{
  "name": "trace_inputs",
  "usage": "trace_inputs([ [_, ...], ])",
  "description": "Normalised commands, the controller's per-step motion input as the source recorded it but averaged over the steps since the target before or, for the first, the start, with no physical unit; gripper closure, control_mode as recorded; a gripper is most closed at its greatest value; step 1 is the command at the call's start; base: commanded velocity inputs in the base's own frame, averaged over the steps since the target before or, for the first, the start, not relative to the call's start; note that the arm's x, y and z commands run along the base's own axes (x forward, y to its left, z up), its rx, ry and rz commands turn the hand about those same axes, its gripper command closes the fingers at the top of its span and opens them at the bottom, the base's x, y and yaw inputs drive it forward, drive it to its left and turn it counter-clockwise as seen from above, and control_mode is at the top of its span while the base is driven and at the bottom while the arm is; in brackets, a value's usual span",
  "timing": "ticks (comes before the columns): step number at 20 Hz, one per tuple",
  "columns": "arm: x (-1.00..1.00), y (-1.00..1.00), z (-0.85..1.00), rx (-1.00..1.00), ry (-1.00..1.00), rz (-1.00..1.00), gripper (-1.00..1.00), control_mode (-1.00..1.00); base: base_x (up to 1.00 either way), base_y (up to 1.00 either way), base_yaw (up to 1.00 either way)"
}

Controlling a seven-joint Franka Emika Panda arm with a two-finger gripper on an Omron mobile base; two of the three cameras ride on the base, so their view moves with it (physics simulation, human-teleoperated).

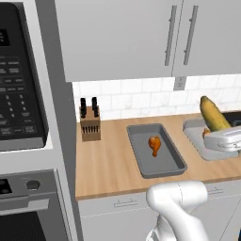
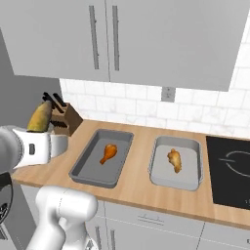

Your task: Place one cucumber and one chicken drumstick in each tupperware on the nearby counter, to pack two identical lunches.

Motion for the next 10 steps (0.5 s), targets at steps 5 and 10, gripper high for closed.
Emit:
trace_inputs([
  [5, 0.13, 0.06, -0.53, -0.03, 0.15, 0.12, 1.0, -1.0, 0.0, 0.0, 0.0],
  [10, 0.18, 0.32, -0.78, -0.23, 0.28, 0.0, 1.0, -1.0, 0.0, 0.0, 0.0],
])
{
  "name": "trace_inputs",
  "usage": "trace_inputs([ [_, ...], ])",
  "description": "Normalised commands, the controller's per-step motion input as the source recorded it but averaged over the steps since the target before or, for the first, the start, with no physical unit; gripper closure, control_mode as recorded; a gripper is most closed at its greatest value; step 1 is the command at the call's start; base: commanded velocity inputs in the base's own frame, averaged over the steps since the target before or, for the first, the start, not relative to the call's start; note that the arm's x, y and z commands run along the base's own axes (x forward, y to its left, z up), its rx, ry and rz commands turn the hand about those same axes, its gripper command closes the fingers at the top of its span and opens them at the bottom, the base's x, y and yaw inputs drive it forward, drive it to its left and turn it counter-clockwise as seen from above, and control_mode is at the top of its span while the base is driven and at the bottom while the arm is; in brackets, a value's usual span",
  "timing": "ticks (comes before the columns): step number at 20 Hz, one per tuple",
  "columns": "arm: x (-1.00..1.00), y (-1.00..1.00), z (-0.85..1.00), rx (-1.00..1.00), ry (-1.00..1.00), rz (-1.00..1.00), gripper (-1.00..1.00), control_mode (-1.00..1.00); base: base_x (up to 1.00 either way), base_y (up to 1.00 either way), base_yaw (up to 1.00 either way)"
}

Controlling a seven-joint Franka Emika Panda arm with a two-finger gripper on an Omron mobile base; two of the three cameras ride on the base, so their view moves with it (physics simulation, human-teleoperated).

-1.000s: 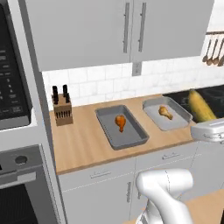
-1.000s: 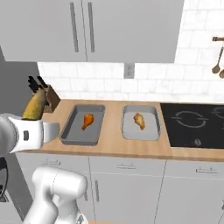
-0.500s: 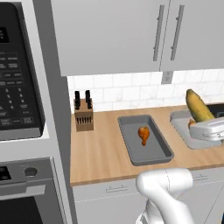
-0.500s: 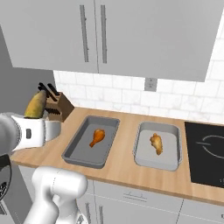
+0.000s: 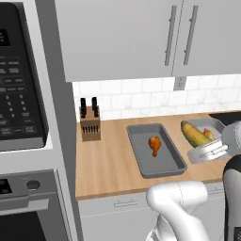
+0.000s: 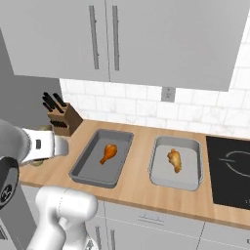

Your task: Place one cucumber and one chicken drumstick in each tupperware on the nearby counter, to pack two identical lunches.

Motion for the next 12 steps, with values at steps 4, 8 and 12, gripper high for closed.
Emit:
trace_inputs([
  [4, 0.49, -0.02, -0.75, -0.21, 0.25, 0.0, 1.0, -1.0, 0.0, 0.0, 0.0],
  [8, 0.25, -0.26, -0.25, -0.01, 0.01, 0.1, 1.0, -1.0, 0.0, 0.0, 0.0],
  [12, 0.38, -0.08, -0.54, -0.06, 0.03, 0.13, 1.0, -1.0, 0.0, 0.0, 0.0],
])
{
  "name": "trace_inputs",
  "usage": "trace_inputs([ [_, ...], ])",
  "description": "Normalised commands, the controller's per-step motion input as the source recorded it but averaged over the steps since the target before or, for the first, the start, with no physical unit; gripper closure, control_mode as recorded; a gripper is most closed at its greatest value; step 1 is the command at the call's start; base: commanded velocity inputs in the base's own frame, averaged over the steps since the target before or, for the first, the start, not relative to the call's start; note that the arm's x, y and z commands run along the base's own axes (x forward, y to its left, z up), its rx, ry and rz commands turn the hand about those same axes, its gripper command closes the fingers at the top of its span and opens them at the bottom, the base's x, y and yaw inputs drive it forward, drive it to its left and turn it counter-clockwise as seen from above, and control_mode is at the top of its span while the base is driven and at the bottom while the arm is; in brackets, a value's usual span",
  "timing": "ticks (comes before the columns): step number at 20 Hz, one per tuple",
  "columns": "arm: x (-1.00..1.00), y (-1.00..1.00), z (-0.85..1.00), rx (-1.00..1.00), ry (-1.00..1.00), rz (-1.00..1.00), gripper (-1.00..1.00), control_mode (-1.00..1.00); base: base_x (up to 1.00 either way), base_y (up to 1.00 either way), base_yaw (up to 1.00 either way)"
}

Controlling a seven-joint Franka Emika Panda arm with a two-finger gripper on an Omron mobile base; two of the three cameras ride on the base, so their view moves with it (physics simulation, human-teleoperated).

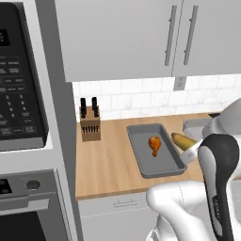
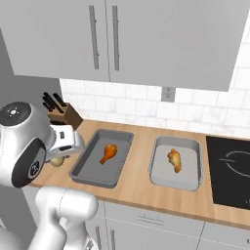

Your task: Place one cucumber and one chicken drumstick in each tupperware on the nearby counter, to pack two identical lunches.

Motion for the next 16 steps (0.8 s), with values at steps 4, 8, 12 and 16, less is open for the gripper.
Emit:
trace_inputs([
  [4, 0.47, 0.0, -0.48, -0.07, 0.02, 0.13, 1.0, -1.0, 0.0, 0.0, 0.0],
  [8, 0.7, 0.0, -0.54, -0.04, 0.11, 0.07, 1.0, -1.0, 0.0, 0.0, 0.0],
  [12, 0.79, -0.04, -0.6, 0.0, 0.0, 0.02, 1.0, -1.0, 0.0, 0.0, 0.0],
  [16, 0.62, 0.0, -0.61, 0.0, 0.0, 0.03, 1.0, -1.0, 0.0, 0.0, 0.0],
])
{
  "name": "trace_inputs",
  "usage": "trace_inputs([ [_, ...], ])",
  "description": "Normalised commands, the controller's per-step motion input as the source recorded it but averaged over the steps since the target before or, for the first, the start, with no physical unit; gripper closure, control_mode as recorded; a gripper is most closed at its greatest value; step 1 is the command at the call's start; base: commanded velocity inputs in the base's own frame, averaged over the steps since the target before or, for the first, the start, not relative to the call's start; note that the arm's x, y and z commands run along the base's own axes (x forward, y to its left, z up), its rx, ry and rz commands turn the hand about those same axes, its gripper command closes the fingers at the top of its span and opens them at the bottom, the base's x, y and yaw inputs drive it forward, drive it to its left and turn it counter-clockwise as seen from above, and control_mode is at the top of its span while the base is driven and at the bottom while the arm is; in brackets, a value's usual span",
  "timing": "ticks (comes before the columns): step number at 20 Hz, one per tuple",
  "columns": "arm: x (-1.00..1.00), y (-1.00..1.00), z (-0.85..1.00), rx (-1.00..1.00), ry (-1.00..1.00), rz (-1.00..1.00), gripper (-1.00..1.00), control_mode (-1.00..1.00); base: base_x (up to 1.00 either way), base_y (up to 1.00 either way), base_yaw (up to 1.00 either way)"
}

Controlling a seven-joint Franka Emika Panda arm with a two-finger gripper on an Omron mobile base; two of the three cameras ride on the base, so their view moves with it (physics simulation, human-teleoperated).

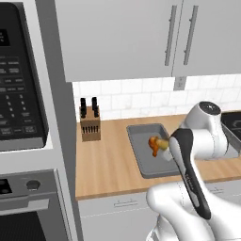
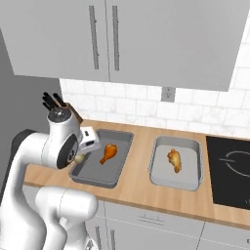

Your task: Place one cucumber and one chicken drumstick in each tupperware on the nearby counter, to pack two identical lunches.

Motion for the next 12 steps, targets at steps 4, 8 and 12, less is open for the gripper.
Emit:
trace_inputs([
  [4, 0.57, 0.0, -0.59, 0.0, 0.0, 0.03, 1.0, -1.0, 0.0, 0.0, 0.0],
  [8, 0.41, -0.07, -0.45, 0.0, 0.03, 0.01, 1.0, -1.0, 0.0, 0.0, 0.0],
  [12, 0.07, -0.01, -0.42, 0.0, 0.09, 0.0, 1.0, -1.0, 0.0, 0.0, 0.0],
])
